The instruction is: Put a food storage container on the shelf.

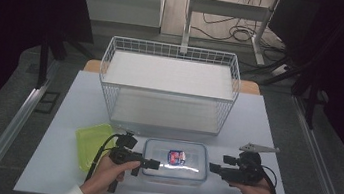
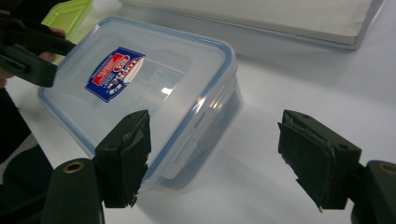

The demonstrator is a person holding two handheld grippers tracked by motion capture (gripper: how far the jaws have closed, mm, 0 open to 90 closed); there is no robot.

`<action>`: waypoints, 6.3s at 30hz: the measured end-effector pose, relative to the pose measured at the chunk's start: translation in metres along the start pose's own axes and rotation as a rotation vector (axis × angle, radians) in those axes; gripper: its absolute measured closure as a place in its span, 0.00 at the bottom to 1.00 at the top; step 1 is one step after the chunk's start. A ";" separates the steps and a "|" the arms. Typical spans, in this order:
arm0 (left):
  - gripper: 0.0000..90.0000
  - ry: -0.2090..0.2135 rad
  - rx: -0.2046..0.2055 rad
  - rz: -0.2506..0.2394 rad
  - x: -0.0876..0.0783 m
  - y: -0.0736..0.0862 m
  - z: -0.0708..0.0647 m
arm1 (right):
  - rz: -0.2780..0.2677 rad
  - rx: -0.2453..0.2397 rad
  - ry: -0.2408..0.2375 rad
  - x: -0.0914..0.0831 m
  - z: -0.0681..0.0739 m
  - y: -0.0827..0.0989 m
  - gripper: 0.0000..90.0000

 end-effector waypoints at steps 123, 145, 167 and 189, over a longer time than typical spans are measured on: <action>0.57 -0.107 0.262 -0.202 -0.077 -0.032 -0.023 | -0.034 0.074 -0.270 -0.004 0.044 -0.029 0.56; 0.57 -0.120 0.303 -0.245 -0.101 -0.072 -0.033 | -0.094 0.025 -0.268 -0.026 0.058 -0.066 0.56; 0.57 -0.147 0.332 -0.295 -0.135 -0.109 -0.034 | -0.135 -0.035 -0.272 -0.037 0.082 -0.114 0.56; 0.57 -0.164 0.345 -0.323 -0.152 -0.142 -0.027 | -0.161 -0.064 -0.279 -0.040 0.090 -0.153 0.56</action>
Point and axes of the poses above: each handheld gripper's, and its own axes: x roughly forward along the jaws, y roughly out of its underside, z roughly to its left, the point moved 6 cm from there along x, roughly forward along the jaws, and after that the axes turned 15 degrees about x, right-handed, at the moved point
